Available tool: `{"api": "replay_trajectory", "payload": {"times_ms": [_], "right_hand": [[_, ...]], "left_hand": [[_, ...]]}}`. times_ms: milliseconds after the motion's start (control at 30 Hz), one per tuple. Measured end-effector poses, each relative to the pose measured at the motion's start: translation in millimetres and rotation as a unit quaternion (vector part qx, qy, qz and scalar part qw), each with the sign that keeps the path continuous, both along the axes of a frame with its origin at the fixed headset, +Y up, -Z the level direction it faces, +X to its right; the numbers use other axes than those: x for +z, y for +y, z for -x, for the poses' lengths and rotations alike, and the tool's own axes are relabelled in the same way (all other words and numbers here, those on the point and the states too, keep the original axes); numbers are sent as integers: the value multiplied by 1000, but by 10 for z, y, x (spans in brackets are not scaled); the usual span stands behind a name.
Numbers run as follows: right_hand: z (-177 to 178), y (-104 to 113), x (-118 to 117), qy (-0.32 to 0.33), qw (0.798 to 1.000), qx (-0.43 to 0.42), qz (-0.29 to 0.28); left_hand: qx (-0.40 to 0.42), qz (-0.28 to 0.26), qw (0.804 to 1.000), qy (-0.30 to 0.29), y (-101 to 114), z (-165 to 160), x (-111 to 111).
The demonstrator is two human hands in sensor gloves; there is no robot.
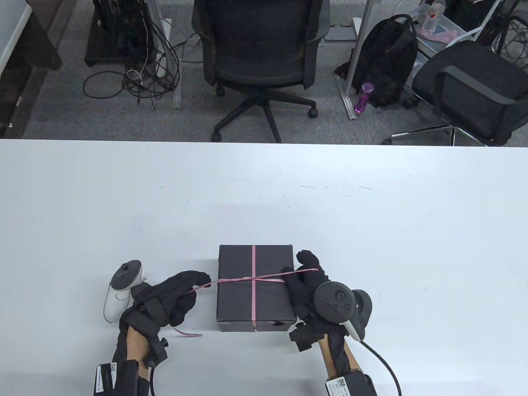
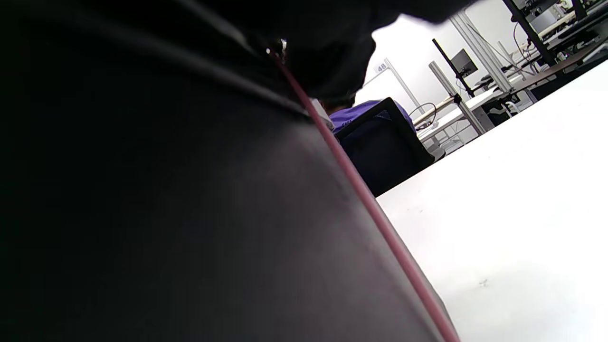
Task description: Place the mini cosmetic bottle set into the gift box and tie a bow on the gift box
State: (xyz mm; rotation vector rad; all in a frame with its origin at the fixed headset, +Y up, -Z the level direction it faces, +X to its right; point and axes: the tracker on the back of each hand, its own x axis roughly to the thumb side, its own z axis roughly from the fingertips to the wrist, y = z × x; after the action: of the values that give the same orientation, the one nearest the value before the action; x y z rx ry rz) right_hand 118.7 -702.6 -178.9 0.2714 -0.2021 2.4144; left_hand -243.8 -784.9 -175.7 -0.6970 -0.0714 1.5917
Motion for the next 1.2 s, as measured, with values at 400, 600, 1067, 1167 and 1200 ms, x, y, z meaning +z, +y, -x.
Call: {"api": "replay_trajectory", "payload": {"times_ms": [400, 600, 1067, 1167, 1200], "right_hand": [[69, 59, 64, -30, 998, 55, -31], [117, 93, 104, -33, 995, 84, -48], [375, 403, 299, 70, 961, 219, -156], [454, 468, 357, 103, 957, 200, -183], [468, 486, 366, 105, 959, 191, -182]], "left_hand": [[-261, -110, 949, -138, 435, -179, -10], [43, -128, 975, -176, 336, -438, -21], [-230, -206, 951, 25, 1107, -923, -60], [-360, -229, 903, 57, 1184, -1112, -74], [-395, -240, 885, 51, 1203, -1171, -63]]}}
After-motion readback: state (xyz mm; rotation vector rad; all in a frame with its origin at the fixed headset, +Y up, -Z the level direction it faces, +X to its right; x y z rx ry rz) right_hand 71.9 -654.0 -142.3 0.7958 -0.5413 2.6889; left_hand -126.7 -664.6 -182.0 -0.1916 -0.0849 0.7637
